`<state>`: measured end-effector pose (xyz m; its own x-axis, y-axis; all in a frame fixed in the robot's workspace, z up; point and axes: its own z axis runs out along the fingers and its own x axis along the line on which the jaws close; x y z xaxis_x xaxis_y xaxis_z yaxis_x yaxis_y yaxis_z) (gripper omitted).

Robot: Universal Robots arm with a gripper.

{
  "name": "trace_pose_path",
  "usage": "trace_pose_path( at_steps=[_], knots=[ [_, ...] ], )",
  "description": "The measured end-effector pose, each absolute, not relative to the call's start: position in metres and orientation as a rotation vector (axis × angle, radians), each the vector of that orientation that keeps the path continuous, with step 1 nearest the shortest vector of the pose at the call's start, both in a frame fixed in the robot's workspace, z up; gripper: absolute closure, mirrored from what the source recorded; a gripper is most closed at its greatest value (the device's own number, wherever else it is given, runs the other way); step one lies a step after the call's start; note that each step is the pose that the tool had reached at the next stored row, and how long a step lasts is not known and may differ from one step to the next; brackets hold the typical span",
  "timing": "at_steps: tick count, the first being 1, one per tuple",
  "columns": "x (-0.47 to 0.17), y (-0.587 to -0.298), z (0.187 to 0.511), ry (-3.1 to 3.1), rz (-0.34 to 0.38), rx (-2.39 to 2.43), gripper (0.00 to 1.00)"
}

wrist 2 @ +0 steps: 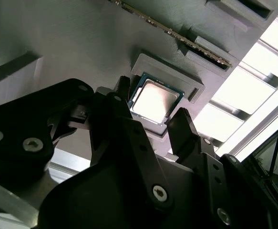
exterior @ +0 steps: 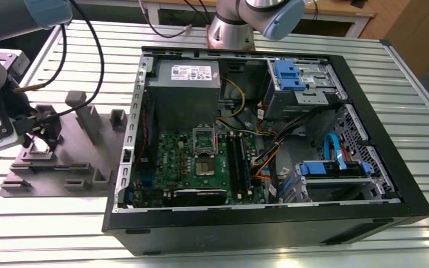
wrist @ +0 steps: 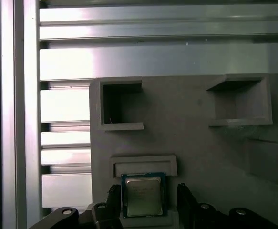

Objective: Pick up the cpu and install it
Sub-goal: 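Pick up the cpu and move it towards the insertion slot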

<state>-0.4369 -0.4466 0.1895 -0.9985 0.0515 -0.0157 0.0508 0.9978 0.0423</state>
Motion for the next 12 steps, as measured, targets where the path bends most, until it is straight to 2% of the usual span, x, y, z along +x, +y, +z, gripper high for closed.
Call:
trace_pose_path(
  at_steps=[12],
  knots=[
    [-0.4368, -0.4467, 0.1858, 3.127, 0.061, 0.041, 0.41]
  ],
)
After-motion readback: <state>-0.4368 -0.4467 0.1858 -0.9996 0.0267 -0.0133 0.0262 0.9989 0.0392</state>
